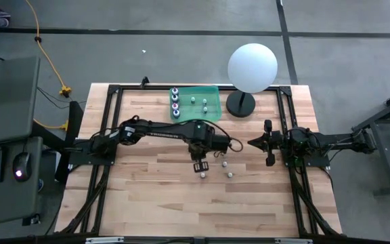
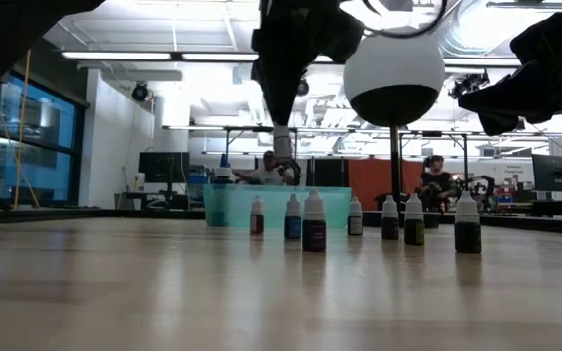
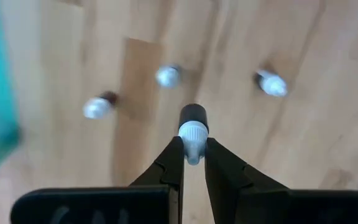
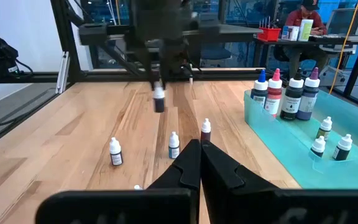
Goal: Pick & Place food coloring
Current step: Put the small red food coloring bottle into the green bin
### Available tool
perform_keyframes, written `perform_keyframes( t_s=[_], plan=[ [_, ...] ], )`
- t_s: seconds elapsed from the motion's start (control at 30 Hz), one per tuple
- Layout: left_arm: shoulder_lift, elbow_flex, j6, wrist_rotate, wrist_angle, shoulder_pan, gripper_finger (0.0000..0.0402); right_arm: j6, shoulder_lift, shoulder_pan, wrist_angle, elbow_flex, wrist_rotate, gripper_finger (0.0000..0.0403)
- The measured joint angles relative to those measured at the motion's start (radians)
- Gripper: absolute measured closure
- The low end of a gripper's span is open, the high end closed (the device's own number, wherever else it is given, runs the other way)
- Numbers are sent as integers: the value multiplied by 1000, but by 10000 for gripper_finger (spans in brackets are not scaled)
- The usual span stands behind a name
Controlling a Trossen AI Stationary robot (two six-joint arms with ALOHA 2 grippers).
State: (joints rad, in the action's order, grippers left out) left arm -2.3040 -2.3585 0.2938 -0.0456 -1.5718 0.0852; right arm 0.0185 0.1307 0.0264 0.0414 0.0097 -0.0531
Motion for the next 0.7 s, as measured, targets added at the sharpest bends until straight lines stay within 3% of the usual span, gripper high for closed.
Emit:
perform_keyframes(
  t_s=[0.27, 0.53, 0.7],
  plan=[
    [36, 15, -45, -33, 1, -59, 367, 0, 0, 0, 1, 0, 0, 402],
    [44, 14, -140, -175, 1, -150, 382, 0, 0, 0, 0, 0, 0, 402],
    [44, 14, -167, -203, 2, -216, 399, 0, 0, 0, 0, 0, 0, 402]
  ],
)
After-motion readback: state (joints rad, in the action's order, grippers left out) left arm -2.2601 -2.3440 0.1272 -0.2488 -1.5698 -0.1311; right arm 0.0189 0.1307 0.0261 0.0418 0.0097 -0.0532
